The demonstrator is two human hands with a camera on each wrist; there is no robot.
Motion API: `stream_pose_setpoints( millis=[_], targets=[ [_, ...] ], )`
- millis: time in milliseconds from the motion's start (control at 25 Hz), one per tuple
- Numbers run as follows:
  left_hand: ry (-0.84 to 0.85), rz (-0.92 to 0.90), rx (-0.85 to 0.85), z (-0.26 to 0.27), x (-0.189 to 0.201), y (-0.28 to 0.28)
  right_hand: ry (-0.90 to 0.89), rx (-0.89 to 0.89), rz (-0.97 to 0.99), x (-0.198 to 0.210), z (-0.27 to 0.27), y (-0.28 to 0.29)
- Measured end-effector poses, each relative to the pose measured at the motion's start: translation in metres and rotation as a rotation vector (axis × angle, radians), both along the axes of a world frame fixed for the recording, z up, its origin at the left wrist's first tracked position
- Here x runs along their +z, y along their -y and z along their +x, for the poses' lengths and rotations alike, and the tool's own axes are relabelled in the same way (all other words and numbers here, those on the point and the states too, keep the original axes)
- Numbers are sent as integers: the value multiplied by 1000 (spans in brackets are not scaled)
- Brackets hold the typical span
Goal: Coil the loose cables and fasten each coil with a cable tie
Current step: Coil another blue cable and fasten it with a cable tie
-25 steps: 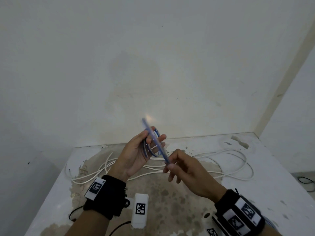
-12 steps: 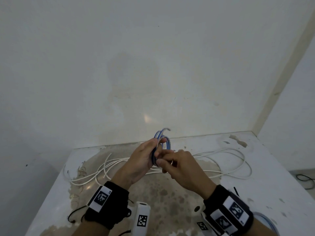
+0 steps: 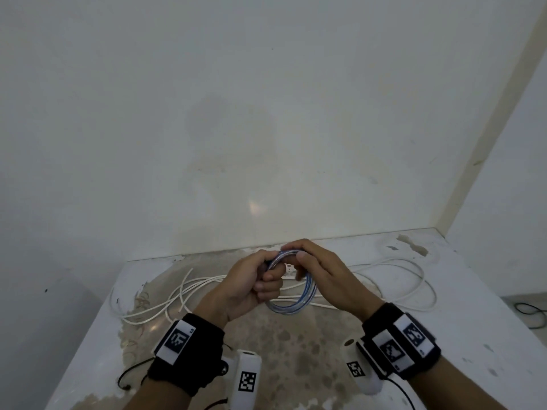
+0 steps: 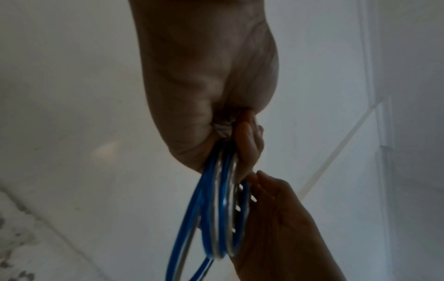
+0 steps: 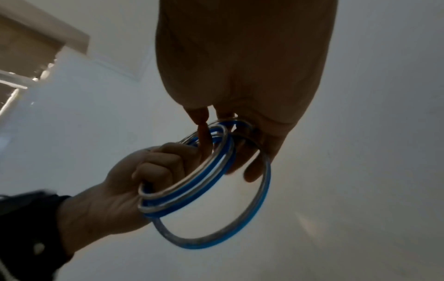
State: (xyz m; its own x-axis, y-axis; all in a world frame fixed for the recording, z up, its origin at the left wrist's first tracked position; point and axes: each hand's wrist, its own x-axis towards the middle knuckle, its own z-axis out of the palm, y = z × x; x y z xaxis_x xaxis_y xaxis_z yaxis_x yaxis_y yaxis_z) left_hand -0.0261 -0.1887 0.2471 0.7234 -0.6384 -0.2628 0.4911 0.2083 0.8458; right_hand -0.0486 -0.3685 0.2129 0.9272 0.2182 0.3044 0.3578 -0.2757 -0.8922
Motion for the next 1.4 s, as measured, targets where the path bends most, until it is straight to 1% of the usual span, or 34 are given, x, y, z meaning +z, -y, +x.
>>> stream_pose_setpoints(
  millis=[80, 200, 280, 360, 440, 480, 560, 640, 680, 760, 840, 920, 1000, 1120, 1200, 1280, 1360, 1400],
  targets=[
    [32, 45, 16, -2, -4, 0, -8, -74, 114, -5, 3, -4],
    [113, 156, 103, -7, -8, 5, -24, -207, 217, -7, 8, -9],
    [80, 136, 188, -7, -6, 9, -101, -186, 286, -9, 6, -16],
    [5, 67, 278, -3, -7, 9, -189, -99, 340, -12, 1, -22],
    [-14, 53, 360, -1, -12, 10, -242, -58, 369, -16, -1, -25],
    [4, 79, 401, 0, -16, 11, -242, -83, 392, -17, 0, -26],
    [42, 132, 447, -3, -20, 12, -236, -212, 467, -21, 4, -27],
    [27, 102, 425, -7, -24, 13, -256, -337, 522, -21, 7, -27],
    [27, 82, 420, -9, -24, 14, -277, -367, 530, -21, 7, -28],
    [74, 107, 452, -8, -22, 15, -305, -371, 486, -21, 3, -32],
    [158, 208, 487, -3, -20, 14, -294, -358, 382, -21, -3, -36],
    [259, 326, 460, 2, -19, 11, -253, -313, 303, -21, -9, -37],
    [315, 382, 425, 4, -20, 9, -215, -277, 257, -19, -12, -37],
    [368, 364, 415, 5, -22, 7, -158, -276, 215, -18, -13, -35],
    [451, 374, 425, 7, -23, 5, -126, -290, 196, -20, -13, -32],
    [501, 392, 420, 8, -23, 3, -152, -302, 213, -21, -11, -29],
    [466, 341, 399, 6, -22, 3, -197, -281, 213, -22, -9, -28],
    [414, 276, 390, 4, -21, 4, -212, -257, 218, -22, -8, -29]
  ],
)
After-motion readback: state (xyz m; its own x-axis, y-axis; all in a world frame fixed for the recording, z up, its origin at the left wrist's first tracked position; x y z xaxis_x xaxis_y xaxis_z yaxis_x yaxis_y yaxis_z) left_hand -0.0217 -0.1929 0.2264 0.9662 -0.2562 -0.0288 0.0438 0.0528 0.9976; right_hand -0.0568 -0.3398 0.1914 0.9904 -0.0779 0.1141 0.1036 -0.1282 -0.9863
